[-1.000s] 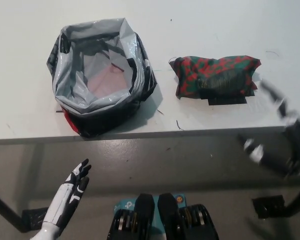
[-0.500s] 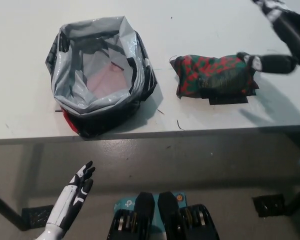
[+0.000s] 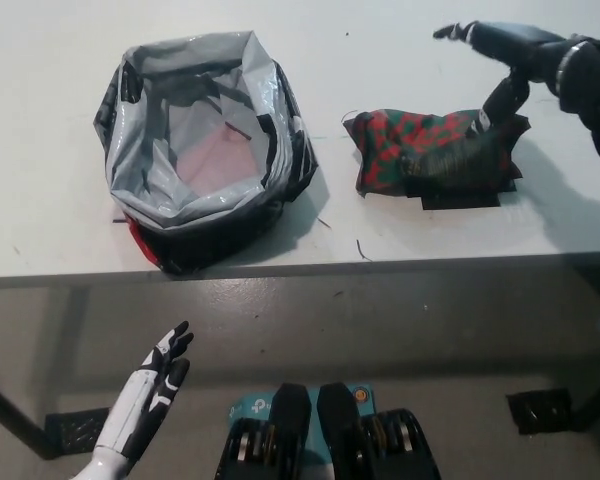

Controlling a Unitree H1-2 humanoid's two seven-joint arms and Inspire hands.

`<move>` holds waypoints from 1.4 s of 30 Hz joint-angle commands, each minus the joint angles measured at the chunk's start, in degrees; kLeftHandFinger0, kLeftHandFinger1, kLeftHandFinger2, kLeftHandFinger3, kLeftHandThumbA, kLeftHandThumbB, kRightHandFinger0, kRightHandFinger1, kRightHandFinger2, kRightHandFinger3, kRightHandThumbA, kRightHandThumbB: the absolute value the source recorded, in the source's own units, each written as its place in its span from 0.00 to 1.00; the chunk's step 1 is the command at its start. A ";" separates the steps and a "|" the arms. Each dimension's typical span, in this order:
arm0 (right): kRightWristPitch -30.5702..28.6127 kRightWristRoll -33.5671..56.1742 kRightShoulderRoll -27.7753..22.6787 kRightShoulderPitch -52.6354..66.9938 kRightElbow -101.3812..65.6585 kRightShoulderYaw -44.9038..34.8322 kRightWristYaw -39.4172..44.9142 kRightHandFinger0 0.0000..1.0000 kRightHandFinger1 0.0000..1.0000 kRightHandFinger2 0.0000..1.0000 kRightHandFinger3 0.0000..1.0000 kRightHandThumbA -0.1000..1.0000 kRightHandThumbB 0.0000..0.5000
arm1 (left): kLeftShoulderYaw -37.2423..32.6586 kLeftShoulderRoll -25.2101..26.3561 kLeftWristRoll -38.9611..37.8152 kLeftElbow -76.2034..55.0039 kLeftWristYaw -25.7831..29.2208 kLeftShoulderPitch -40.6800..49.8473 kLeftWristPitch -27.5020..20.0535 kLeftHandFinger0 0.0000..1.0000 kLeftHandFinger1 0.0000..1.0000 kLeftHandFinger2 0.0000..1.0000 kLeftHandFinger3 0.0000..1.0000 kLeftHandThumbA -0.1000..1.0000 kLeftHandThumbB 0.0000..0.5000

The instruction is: The robot uses its right hand to pick up a bag of coffee beans and puts it in the black plastic bag, then the robot grabs the top of the bag and lifts it.

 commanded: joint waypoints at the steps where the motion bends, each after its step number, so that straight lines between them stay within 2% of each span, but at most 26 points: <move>1: 1.13 -2.18 0.61 -4.98 2.67 1.00 4.05 1.00 1.00 1.00 1.00 1.00 1.00 | -0.09 0.20 0.53 -1.16 -0.36 -0.53 -2.65 1.00 1.00 1.00 1.00 1.00 0.43; 6: 1.34 -2.34 1.91 -6.37 4.36 1.54 5.72 1.00 1.00 1.00 1.00 1.00 1.00 | -0.11 0.32 0.86 -1.13 -0.45 -0.67 -2.75 1.00 1.00 1.00 1.00 1.00 0.45; 18: 0.09 -1.67 3.84 -8.10 7.19 0.84 8.21 1.00 1.00 1.00 1.00 1.00 1.00 | -0.07 0.28 0.77 -0.88 -0.64 -0.73 -3.51 1.00 1.00 1.00 1.00 1.00 0.43; 30: -1.85 -4.23 5.87 -9.59 14.31 1.91 5.80 1.00 1.00 1.00 1.00 1.00 1.00 | -0.14 0.45 1.07 -0.91 -0.79 -0.80 -3.40 1.00 1.00 1.00 1.00 1.00 0.48; 42: -5.06 -8.04 8.05 -9.15 21.71 2.96 -2.04 1.00 1.00 1.00 1.00 1.00 1.00 | -0.15 0.34 1.20 -0.85 -0.65 -0.85 -3.63 1.00 1.00 1.00 1.00 1.00 0.50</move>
